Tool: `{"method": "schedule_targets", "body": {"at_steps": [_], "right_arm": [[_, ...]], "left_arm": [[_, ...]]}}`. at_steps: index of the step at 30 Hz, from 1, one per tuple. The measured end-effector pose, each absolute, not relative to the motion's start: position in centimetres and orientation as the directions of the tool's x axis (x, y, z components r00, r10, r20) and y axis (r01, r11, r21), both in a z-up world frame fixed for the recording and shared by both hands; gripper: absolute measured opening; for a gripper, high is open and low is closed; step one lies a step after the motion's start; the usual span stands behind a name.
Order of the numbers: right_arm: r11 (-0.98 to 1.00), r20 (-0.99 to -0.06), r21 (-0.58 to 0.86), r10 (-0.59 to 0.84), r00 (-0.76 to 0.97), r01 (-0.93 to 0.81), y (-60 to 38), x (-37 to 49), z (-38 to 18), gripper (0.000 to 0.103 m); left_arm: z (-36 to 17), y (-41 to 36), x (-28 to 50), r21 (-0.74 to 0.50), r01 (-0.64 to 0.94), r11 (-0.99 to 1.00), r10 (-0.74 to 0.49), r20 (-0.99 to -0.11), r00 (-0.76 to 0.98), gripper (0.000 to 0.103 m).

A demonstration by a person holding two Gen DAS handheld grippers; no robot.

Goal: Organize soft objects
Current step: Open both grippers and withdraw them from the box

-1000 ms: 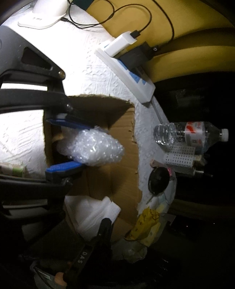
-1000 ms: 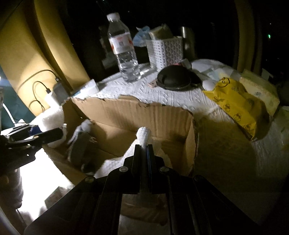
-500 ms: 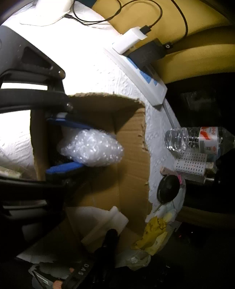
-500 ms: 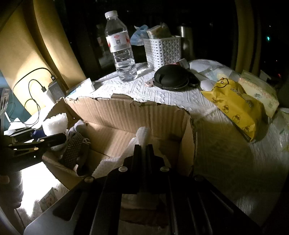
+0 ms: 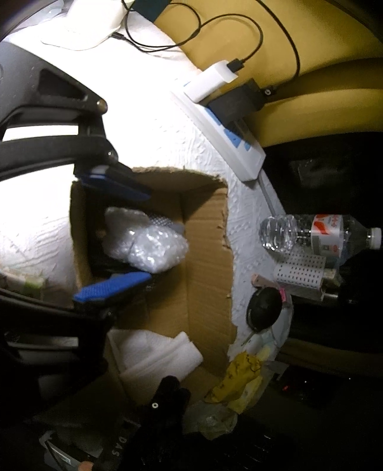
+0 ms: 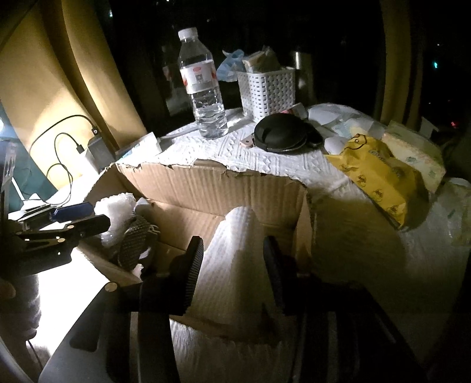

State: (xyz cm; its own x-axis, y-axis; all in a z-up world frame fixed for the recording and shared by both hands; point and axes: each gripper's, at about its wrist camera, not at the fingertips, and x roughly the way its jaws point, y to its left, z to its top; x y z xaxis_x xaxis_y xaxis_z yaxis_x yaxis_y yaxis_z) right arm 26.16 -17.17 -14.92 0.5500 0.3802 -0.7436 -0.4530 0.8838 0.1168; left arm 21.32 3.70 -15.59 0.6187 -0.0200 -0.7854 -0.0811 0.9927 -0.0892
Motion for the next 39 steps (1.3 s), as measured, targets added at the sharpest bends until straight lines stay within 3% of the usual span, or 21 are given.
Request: {"method": "schedule_targets", "body": {"at_steps": [7,9,20,32,36,39], "right_arm": [[0.888,-0.73,0.111,0.378,0.57,-0.447,-17.8,24.6,-13.6,0.049],[0.887,-0.726,0.111,0.381,0.573,-0.448,-17.8,24.1,-13.2,0.049],[0.884,-0.707,0.118,0.395,0.586,-0.453,-18.1,21.1,-11.3,0.051],[0.873,-0.692,0.118,0.414,0.592,-0.473,-17.8,17.7,-10.0,0.06],[0.869,-0.691,0.135,0.427,0.584,-0.476,-18.2,16.6,-10.0,0.074],[0.872,-0.692,0.146,0.427,0.582,-0.466,-18.6,15.8,-10.4,0.075]], "left_arm": [[-14.4,3.3,19.9,-0.095,-0.074,0.993,-0.026,-0.767,0.641,0.056],[-14.0,3.1,19.4,-0.097,-0.07,0.993,-0.028,-0.76,0.649,0.066],[-12.4,2.2,16.6,-0.099,-0.04,0.994,-0.046,-0.731,0.681,0.068],[-11.4,1.2,13.6,-0.11,-0.011,0.994,-0.071,-0.715,0.696,0.07],[-11.2,1.0,12.7,-0.135,-0.005,0.991,-0.094,-0.71,0.697,0.083],[-11.2,0.7,11.9,-0.142,0.001,0.99,-0.102,-0.705,0.702,0.088]]}}
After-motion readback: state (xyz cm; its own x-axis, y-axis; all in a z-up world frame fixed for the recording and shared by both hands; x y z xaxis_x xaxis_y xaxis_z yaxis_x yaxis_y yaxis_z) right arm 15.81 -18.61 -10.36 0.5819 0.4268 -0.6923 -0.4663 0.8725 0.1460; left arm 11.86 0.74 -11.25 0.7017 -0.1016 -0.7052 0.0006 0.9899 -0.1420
